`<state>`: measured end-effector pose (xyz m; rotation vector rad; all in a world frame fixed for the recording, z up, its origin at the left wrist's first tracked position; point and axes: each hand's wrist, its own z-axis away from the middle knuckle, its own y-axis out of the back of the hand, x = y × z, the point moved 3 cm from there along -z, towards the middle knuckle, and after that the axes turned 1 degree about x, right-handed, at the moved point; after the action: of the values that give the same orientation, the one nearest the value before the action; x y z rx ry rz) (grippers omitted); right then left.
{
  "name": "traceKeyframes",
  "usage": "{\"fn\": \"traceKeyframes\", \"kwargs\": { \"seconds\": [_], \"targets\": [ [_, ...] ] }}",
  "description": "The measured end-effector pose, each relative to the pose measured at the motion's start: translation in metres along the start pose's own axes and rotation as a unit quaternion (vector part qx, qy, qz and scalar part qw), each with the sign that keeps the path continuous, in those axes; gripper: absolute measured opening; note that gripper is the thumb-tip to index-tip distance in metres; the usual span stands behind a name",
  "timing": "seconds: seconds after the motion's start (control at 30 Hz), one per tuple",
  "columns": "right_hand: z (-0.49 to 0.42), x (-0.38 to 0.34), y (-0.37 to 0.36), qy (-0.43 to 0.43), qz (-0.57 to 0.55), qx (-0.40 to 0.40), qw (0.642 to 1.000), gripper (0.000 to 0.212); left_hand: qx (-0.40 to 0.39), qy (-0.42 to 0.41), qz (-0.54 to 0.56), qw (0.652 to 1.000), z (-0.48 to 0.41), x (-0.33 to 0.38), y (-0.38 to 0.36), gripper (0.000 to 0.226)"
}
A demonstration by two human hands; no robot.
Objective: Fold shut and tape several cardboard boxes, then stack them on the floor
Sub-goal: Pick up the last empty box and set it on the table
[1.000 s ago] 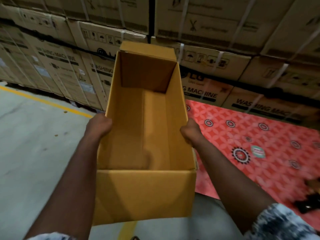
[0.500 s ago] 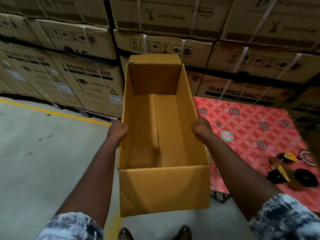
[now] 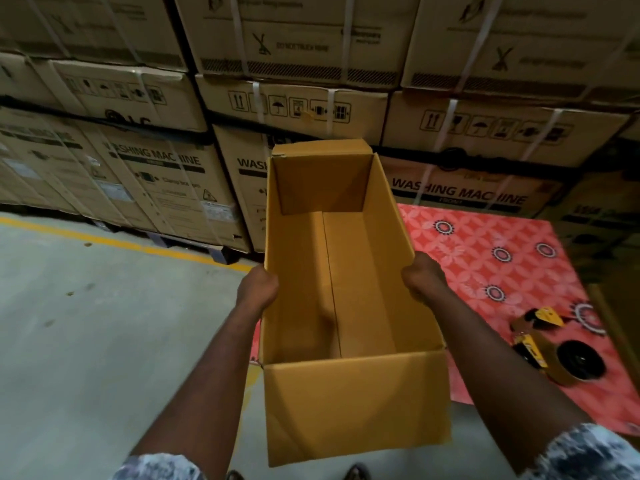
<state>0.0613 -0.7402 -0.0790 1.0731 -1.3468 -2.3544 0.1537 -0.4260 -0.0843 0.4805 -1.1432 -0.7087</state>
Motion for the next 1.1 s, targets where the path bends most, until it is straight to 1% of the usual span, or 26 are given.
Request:
{"fn": "traceKeyframes", "kwargs": {
  "seconds": [0.07, 0.13, 0.23, 0.3, 0.33, 0.37, 0.4, 0.47, 0.5, 0.53, 0.57, 0.6, 0.67, 0.7, 0.77, 0.87, 0.93, 1.03, 1.1],
  "targets": [
    [0.000, 0.008, 0.007, 0.009, 0.023, 0.015, 1.000, 0.036, 0.005, 0.014, 0.039, 0.999, 0.008, 0.002, -0.011, 0.028],
    [0.002, 0.016, 0.015, 0.033, 0.025, 0.049, 0.998, 0.037, 0.005, 0.031, 0.091, 0.995, 0.016, 0.004, -0.022, 0.031],
    [0.007, 0.018, 0.024, 0.111, 0.002, 0.130, 0.985, 0.042, 0.006, 0.049, 0.152, 0.987, 0.025, 0.006, -0.037, 0.036],
    [0.021, 0.011, 0.024, 0.174, 0.034, 0.172, 0.969, 0.045, 0.014, 0.063, 0.183, 0.981, 0.031, 0.007, -0.044, 0.041],
    [0.032, 0.005, 0.021, 0.197, 0.044, 0.178, 0.963, 0.046, 0.020, 0.068, 0.197, 0.978, 0.033, 0.007, -0.046, 0.041],
    [0.045, -0.002, 0.015, 0.214, 0.039, 0.167, 0.962, 0.047, 0.027, 0.071, 0.214, 0.974, 0.036, 0.008, -0.049, 0.041],
    [0.061, -0.010, 0.007, 0.218, 0.017, 0.135, 0.966, 0.047, 0.034, 0.074, 0.231, 0.969, 0.039, 0.009, -0.052, 0.042],
    [0.091, -0.027, -0.020, 0.201, -0.050, 0.019, 0.978, 0.044, 0.050, 0.083, 0.264, 0.960, 0.045, 0.011, -0.060, 0.041],
    [0.109, -0.036, -0.036, 0.188, -0.081, -0.045, 0.978, 0.042, 0.061, 0.089, 0.277, 0.955, 0.049, 0.012, -0.064, 0.039],
    [0.126, -0.044, -0.053, 0.175, -0.107, -0.093, 0.974, 0.040, 0.071, 0.094, 0.290, 0.950, 0.054, 0.014, -0.068, 0.036],
    [0.144, -0.050, -0.067, 0.163, -0.131, -0.123, 0.970, 0.038, 0.073, 0.101, 0.302, 0.945, 0.059, 0.015, -0.072, 0.034],
    [0.160, -0.053, -0.077, 0.148, -0.151, -0.133, 0.968, 0.039, 0.067, 0.109, 0.308, 0.943, 0.063, 0.016, -0.077, 0.035],
    [0.181, -0.047, -0.085, 0.127, -0.189, -0.111, 0.967, 0.044, 0.059, 0.131, 0.333, 0.932, 0.071, 0.015, -0.083, 0.038],
    [0.187, -0.041, -0.086, 0.131, -0.194, -0.101, 0.967, 0.045, 0.055, 0.144, 0.359, 0.920, 0.075, 0.014, -0.086, 0.039],
    [0.191, -0.030, -0.084, 0.180, -0.158, -0.075, 0.968, 0.050, 0.059, 0.161, 0.403, 0.899, 0.080, 0.010, -0.089, 0.041],
    [0.190, -0.022, -0.079, 0.295, -0.022, -0.007, 0.955, 0.061, 0.079, 0.161, 0.415, 0.892, 0.078, 0.001, -0.092, 0.054],
    [0.187, -0.016, -0.076, 0.348, 0.042, 0.004, 0.936, 0.055, 0.082, 0.143, 0.390, 0.906, 0.079, -0.003, -0.097, 0.071],
    [0.178, -0.001, -0.064, 0.403, 0.124, 0.000, 0.907, 0.041, 0.070, 0.125, 0.302, 0.943, 0.082, -0.006, -0.105, 0.110],
    [0.168, 0.010, -0.050, 0.411, 0.164, -0.002, 0.897, 0.038, 0.074, 0.116, 0.281, 0.950, 0.081, -0.003, -0.101, 0.119]
  ]
}}
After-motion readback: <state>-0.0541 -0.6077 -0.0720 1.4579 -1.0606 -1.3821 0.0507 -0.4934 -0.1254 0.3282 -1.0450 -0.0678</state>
